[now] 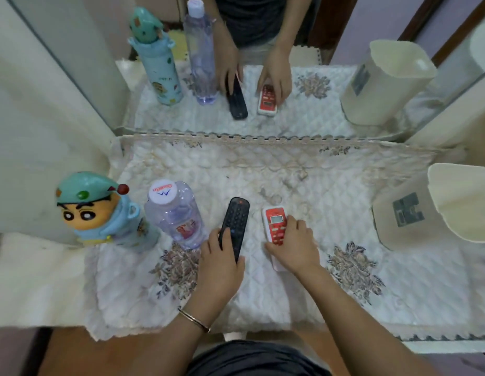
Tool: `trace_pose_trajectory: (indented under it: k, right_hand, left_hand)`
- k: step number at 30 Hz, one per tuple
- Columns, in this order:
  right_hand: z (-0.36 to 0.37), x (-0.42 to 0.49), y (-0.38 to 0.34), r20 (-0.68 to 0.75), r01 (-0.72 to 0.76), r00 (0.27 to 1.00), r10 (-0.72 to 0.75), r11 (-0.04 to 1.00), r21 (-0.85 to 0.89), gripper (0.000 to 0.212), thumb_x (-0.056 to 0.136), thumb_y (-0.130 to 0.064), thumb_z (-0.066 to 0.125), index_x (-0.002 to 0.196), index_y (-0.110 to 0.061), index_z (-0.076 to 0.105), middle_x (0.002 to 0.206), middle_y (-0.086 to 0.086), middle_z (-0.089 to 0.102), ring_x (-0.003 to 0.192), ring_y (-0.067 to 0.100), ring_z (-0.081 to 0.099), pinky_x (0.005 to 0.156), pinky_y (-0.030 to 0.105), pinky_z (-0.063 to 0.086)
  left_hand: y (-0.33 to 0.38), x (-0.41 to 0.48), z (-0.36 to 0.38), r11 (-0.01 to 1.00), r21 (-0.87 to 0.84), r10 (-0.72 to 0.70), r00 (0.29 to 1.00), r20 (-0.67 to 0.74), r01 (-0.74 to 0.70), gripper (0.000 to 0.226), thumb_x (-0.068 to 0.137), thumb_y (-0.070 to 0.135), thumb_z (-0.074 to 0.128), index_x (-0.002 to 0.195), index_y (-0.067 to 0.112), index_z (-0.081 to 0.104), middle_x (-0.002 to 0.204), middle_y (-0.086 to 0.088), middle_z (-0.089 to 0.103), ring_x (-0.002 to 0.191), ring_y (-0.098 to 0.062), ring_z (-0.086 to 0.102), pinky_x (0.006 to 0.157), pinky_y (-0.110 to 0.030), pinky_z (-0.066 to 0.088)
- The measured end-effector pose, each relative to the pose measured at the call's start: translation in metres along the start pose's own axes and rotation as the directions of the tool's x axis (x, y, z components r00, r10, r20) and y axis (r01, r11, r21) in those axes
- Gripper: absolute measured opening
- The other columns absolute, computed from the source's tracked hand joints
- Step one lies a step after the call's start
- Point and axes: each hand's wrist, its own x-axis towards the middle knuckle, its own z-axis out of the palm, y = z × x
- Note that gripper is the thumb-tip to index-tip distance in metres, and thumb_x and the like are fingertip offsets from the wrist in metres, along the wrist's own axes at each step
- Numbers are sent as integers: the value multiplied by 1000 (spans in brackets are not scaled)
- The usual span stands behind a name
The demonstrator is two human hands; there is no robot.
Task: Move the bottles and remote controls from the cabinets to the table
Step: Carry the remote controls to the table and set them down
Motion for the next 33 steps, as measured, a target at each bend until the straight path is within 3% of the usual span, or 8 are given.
trace_pose_trajectory:
  k: [11,17,27,29,33]
  right_hand:
    - [8,-3,-5,45,63,997,-65,997,47,80,78,-43,65,138,-8,25,131,13,39,118,32,47,89,40,46]
    - [18,0,-22,42,98,994,-102,992,79,81,77,-43,67,137,-9,26,129,11,40,115,31,50,85,39,48]
    - [21,-11,-17,-1,-14,1000,15,992,122,82,76,-47,66,138,-12,26,130,10,41,116,29,50,87,40,49]
    - [21,-17,-17,-27,-33,999,36,993,112,85,76,-53,63,141,-14,25,132,8,41,120,28,47,88,41,47]
    - [22,-38,-10,-88,-78,991,97,978,192,72,84,-50,55,141,-15,29,137,8,42,124,27,45,93,39,44]
  left_hand:
    - [5,2,-6,1000,12,-6,998,-56,6,60,89,38,48,138,8,28,138,-11,31,111,-32,45,94,-36,40]
    - [2,2,-7,999,37,7,999,-54,-5,58,91,42,44,138,11,28,141,-8,30,114,-27,44,92,-32,43]
    - [-12,-3,-14,993,30,116,993,-3,-116,56,92,39,43,138,7,33,144,-9,30,118,-28,48,93,-35,43]
    - [-17,-6,-15,986,36,163,987,-7,-163,52,90,32,49,132,4,42,137,-13,41,114,-32,52,91,-38,46]
    - [-28,-8,-18,915,120,388,922,3,-385,34,72,26,53,97,7,65,95,-11,67,75,-30,66,64,-37,56]
